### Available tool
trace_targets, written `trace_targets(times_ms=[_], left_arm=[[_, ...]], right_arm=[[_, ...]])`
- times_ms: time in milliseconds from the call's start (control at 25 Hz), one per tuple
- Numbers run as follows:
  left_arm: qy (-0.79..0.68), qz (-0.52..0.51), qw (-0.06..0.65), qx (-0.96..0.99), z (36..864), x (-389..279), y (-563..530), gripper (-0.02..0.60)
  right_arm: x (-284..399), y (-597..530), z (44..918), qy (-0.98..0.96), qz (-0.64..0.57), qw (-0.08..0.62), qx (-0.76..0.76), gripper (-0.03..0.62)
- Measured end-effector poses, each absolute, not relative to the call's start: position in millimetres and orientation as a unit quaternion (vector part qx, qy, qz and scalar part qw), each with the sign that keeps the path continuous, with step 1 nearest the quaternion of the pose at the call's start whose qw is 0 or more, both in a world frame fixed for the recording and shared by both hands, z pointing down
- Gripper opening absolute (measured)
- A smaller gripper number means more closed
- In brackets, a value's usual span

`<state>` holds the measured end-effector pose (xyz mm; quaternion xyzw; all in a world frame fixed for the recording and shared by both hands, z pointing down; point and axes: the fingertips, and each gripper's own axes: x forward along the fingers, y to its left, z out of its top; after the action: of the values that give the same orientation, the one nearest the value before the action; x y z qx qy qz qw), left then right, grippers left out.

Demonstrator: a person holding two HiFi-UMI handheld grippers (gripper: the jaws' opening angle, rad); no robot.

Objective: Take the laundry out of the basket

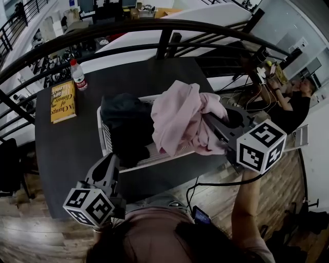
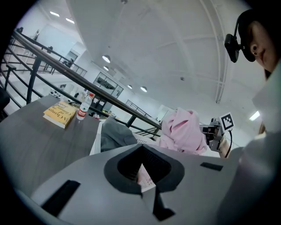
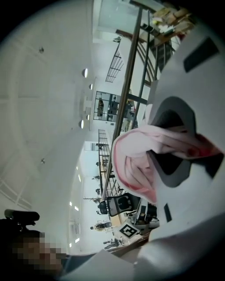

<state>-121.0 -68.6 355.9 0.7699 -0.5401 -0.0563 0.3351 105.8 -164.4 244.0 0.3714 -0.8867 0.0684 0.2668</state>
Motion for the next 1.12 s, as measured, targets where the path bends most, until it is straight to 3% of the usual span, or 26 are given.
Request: trace_targets(times_ms=[280,1120], left_arm=[[-0.529,-0.05,0.336,0.778,367.0,-121.1,-62.5,0.0],[-0.499,-0.031,0.328,0.802,358.0,-31.1,-87.3,-0.001]], right_arm=[[123.4,-157.2,216.8,-0.881,0.046,0.241,0.405,0.095],[279.2,-172.4,150.1,-0.834,0.009,0.202,0.513,0.095]])
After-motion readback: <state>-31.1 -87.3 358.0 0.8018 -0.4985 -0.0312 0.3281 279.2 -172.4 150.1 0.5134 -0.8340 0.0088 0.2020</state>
